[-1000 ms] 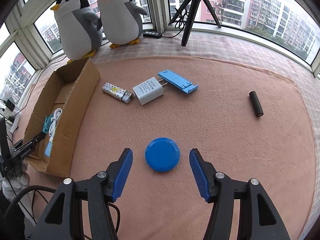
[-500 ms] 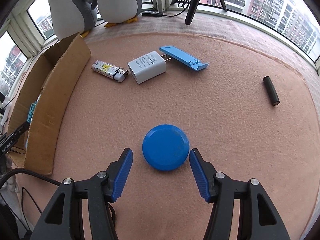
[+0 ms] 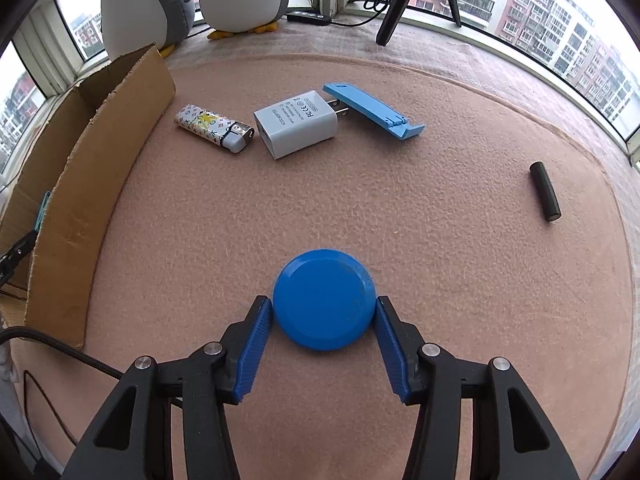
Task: Organize rigid objects
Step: 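Move the right tool to the blue round case and grasp it, then carry the blue round case with the right tool over the box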
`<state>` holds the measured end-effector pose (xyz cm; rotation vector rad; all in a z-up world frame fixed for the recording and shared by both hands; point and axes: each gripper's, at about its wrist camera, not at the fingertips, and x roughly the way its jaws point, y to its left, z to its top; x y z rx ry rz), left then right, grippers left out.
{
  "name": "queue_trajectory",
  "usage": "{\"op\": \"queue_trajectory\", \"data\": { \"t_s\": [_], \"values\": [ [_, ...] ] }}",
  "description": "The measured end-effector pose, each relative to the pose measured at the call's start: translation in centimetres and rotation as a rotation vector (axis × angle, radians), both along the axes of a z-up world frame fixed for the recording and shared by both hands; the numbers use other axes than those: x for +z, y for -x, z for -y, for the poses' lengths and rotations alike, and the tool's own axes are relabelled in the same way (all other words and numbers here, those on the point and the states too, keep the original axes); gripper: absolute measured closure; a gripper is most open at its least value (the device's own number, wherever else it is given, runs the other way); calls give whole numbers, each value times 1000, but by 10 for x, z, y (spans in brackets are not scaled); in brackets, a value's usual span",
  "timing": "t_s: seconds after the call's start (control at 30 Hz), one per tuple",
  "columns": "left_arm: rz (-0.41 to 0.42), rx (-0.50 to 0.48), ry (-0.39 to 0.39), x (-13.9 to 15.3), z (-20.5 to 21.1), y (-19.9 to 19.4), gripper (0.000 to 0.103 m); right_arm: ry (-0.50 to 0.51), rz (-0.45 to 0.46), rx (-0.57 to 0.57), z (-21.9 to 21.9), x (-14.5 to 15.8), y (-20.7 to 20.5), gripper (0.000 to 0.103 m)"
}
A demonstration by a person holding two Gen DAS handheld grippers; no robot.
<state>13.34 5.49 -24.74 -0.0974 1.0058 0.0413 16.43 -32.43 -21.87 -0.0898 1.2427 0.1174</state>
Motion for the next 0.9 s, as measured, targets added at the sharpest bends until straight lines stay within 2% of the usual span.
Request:
{"op": "queue_trajectory", "data": {
  "t_s": [0.23,0.4,0.7,0.9],
  "values": [
    [0,1,0,0,0,0,57,-2,12,-4,-1,3,0,57],
    [0,1,0,0,0,0,57,-1,55,13,-9,22,-4,57],
    [-1,1,1,0,0,0,57,-33,148,110,-55,69,-24,57],
    [-1,1,1,0,1,0,57,-67,178,186,-94,86,-35,57]
  ]
}}
